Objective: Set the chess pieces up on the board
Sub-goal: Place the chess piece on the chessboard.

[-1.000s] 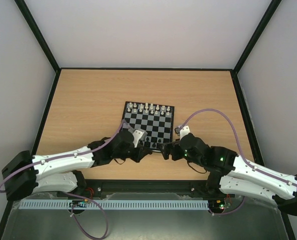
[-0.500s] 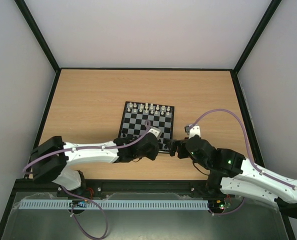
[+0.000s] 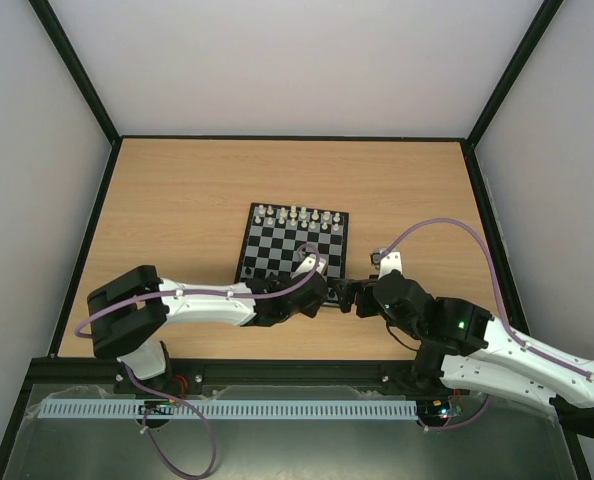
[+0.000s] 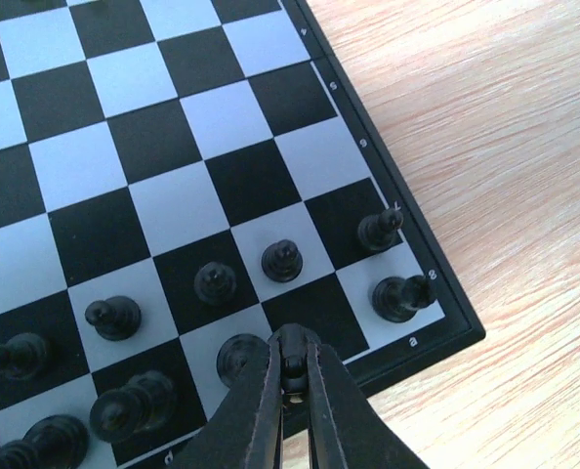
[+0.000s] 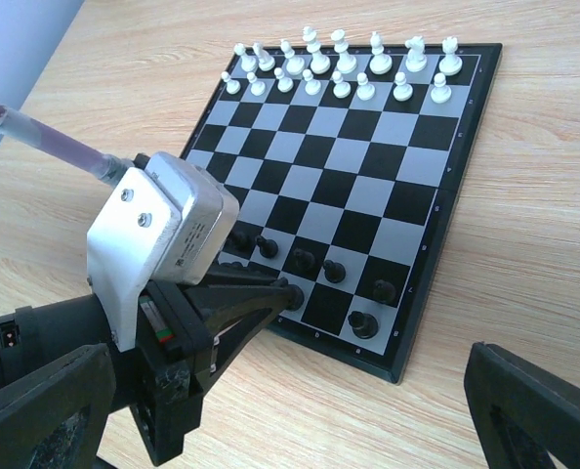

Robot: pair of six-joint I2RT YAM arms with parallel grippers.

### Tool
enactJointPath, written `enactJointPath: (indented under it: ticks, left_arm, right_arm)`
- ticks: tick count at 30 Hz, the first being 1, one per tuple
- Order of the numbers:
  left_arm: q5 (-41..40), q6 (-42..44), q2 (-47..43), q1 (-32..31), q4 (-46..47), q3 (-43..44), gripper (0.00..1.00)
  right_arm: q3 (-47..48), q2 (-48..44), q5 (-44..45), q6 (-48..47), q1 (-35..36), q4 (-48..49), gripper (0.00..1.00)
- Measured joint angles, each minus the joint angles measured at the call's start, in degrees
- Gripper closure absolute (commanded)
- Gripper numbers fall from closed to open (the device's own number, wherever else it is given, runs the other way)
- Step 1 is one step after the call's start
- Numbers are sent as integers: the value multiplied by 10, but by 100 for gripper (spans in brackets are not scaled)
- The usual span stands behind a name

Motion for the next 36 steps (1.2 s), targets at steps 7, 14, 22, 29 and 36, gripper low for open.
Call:
enactJointPath:
  ticks: [7,14,22,29,36]
  left_arm:
    - [-3,7,12,0,35,0,98]
    - [-3,7,26,0,45,-1,98]
    - [1,6,55,-6,64,-2,98]
    - [-1,6,69,-7,78,-2,98]
    - [-10,6,82,-11,80,10,93]
  right_arm:
    - [0,-2,-4,0,0,0,1]
    - [0,-16,-10,0,0,0,1]
    - [0,-24,-20,0,0,0,1]
    - [0,-24,-28,-3,0,0,1]
    - [0,-24,-34,-5,0,1,1]
